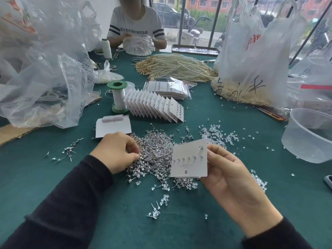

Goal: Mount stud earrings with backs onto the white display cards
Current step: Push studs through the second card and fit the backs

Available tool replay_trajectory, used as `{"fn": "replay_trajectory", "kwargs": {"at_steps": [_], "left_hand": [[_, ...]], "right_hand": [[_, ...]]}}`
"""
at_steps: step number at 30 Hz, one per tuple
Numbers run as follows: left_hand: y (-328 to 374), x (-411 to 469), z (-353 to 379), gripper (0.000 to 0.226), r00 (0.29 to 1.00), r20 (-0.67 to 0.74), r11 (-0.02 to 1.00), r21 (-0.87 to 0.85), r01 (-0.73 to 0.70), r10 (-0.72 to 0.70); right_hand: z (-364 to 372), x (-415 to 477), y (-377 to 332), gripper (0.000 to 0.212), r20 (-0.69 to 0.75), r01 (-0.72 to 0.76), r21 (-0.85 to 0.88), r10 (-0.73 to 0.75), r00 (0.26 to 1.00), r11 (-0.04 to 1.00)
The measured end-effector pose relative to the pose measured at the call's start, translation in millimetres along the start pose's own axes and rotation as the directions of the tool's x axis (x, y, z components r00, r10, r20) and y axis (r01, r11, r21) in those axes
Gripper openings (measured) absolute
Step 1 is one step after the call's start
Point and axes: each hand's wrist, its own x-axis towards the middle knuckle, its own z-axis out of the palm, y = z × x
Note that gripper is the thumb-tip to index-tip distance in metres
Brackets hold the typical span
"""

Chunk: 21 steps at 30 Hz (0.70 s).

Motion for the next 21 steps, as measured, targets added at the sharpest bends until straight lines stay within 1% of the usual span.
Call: {"fn": "replay_trajectory", "kwargs": {"at_steps": [5,7,9,10,11,12,13,17,21], "left_hand": [[3.3,-1.0,4.0,0.007,0.998,-0.063,0.998,0.053,-0.022,0.025],[3.3,-2.0,-1.1,0.008,0.991,-0.132,1.000,-0.010,-0.022,0.020],[4.3,-2.9,-6.1,0.012,0.980,-0.197,0.990,-0.138,-0.022,-0.006],[5.8,-3.2,-8.0,0.014,0.984,-0.175,0.969,-0.246,-0.025,-0.019],[8.9,-4.5,-9.4,0.014,0.993,-0.119,0.921,-0.389,-0.036,-0.012],[13.1,-6.4,-9.9,0.014,0.999,-0.052,0.850,-0.526,-0.042,0.017],[16.2,-8.1,-9.8,0.014,0.998,-0.006,0.789,-0.613,-0.051,0.060],[24.0,-13.4,-5.6,0.009,0.978,0.054,0.715,-0.690,-0.111,0.203],[34.1,-20.8,-1.7,0.009,0.960,0.081,0.582,-0.807,-0.095,0.268]], "right_hand": [[0.9,-1.0,-1.0,0.008,0.004,0.000,-0.005,0.000,1.000,1.000],[0.9,-1.4,-1.4,0.009,0.000,-0.004,-0.001,0.004,1.000,1.000],[0.5,-1.5,-2.0,0.009,-0.002,-0.012,-0.004,0.012,1.000,1.000],[0.2,-1.5,-2.2,0.009,-0.003,-0.020,-0.010,0.020,1.000,1.000],[-0.1,-1.4,-2.2,0.010,-0.005,-0.030,-0.015,0.030,1.000,0.999],[-0.4,-1.1,-1.9,0.010,-0.005,-0.040,-0.021,0.040,0.999,0.999],[-0.3,-0.9,-1.7,0.011,-0.001,-0.049,-0.028,0.049,0.999,0.998],[0.1,0.2,0.0,0.013,0.032,-0.054,-0.022,0.055,0.998,0.998],[1.0,0.4,2.7,0.017,0.094,-0.093,0.029,0.090,0.991,0.995]]}}
